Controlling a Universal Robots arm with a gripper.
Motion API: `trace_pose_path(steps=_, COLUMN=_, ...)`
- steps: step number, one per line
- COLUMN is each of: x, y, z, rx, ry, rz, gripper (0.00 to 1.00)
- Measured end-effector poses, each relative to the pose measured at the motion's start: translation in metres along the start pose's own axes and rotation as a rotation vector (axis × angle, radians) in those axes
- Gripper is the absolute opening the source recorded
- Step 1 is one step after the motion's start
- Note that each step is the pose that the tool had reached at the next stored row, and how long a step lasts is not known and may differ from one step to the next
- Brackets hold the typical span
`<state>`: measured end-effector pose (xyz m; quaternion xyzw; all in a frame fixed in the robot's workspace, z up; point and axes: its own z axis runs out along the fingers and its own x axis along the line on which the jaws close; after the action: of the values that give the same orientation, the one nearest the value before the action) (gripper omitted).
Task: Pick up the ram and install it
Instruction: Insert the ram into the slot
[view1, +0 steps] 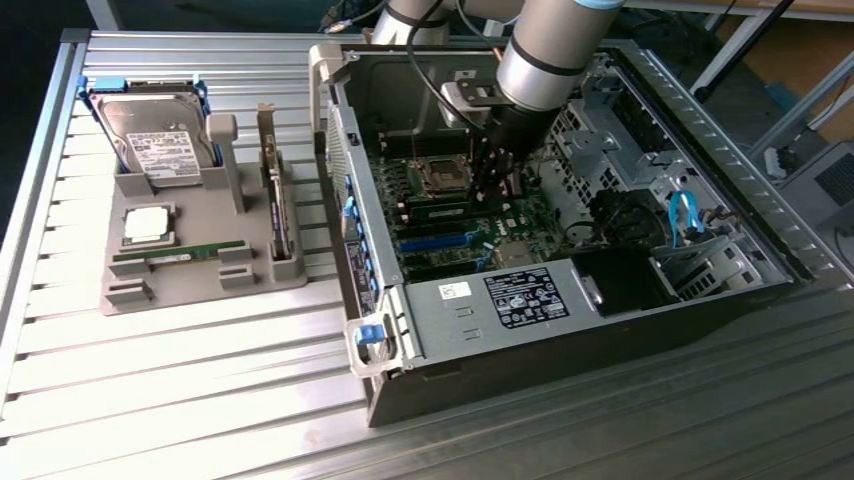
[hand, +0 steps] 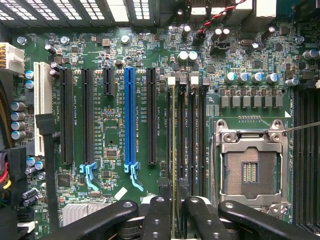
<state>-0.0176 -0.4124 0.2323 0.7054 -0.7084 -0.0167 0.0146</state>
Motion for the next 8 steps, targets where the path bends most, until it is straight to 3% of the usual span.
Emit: trace_pose_path(steps=8, x=0.0, y=0.0001, z=-0.003, rx=0.0, ry=0.0, rz=0.0, gripper=0.19)
